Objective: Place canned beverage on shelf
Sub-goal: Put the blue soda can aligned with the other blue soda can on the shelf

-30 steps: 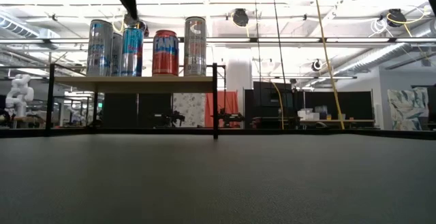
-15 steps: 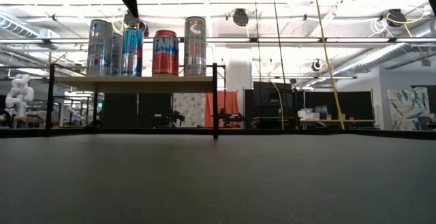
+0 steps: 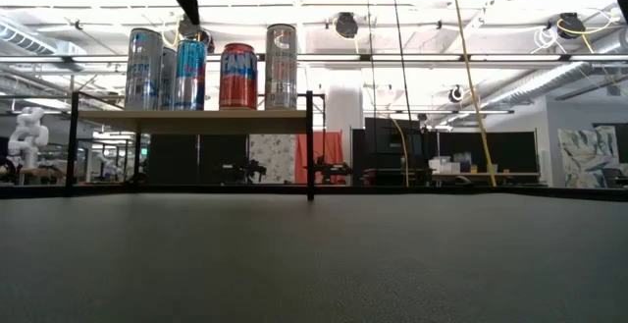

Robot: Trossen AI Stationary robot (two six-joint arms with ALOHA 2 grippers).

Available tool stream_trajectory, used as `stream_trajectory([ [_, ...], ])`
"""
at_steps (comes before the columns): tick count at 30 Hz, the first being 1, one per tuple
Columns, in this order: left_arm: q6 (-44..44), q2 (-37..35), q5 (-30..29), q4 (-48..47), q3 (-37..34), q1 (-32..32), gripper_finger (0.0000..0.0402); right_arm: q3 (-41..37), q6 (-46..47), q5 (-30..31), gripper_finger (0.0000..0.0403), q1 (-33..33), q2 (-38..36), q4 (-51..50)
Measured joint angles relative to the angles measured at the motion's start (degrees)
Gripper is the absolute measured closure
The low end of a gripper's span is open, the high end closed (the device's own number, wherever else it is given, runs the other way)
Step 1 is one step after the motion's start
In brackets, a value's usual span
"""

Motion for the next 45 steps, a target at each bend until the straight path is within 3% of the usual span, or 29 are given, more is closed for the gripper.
stream_trajectory([
  [13,-0.91,2.01,0.26,-0.04,0.05,4.86,0.04,0.0,0.0,0.0,0.0183,0.0,0.0,-0.14],
  [25,-3.72,2.06,4.88,-0.99,0.05,6.75,0.04,0.0,0.0,0.0,0.0183,0.0,-0.02,-1.6],
  [33,-5.26,1.79,16.39,-1.09,0.05,6.2,0.04,0.0,0.0,0.0,0.0183,0.0,0.0,-1.9],
  [42,-6.5,2.55,16.12,-1.15,-1.74,5.81,0.04,0.0,0.0,0.0,0.0183,-0.02,-0.02,-2.28],
  [45,-6.48,2.69,13.54,-1.21,-4.03,5.82,0.04,0.0,0.0,0.0,0.0183,0.0,-0.02,-2.36],
])
